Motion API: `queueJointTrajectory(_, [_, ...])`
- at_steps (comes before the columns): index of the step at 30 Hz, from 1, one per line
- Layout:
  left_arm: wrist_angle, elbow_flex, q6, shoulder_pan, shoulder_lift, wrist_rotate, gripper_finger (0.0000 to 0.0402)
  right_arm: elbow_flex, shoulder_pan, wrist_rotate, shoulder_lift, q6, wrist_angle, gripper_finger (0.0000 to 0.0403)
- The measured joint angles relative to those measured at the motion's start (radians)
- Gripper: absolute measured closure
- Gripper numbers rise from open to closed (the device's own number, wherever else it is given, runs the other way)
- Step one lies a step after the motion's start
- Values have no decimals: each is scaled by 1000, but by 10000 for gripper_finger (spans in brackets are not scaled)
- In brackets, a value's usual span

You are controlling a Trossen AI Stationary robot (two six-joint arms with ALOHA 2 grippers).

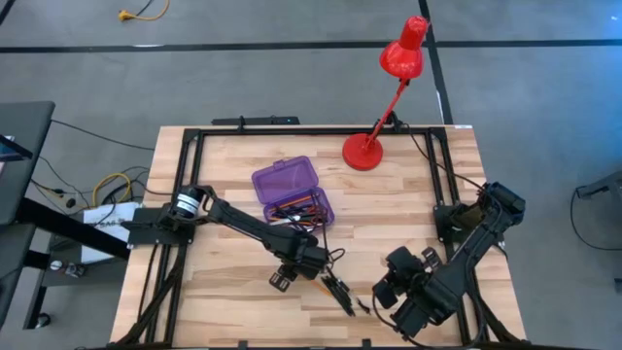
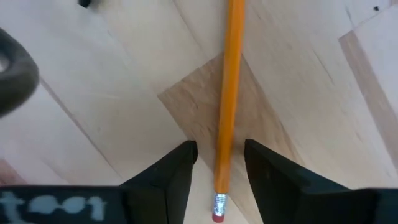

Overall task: Pick & place school supplies into a supply box
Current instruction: Put the orange pencil into the purple supply box

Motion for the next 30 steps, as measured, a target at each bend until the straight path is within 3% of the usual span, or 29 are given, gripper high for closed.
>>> queueJointTrajectory(4, [28, -27, -1, 0, -3, -22, 296, 0, 6, 0, 0, 25, -17, 276])
queueJointTrajectory(10, [69, -71, 11, -3, -12, -1, 388, 0, 24, 0, 0, 26, -27, 276])
queueJointTrajectory(30, [-41, -23, 73, 37, -59, 109, 401, 0, 46, -3, 0, 25, -52, 276])
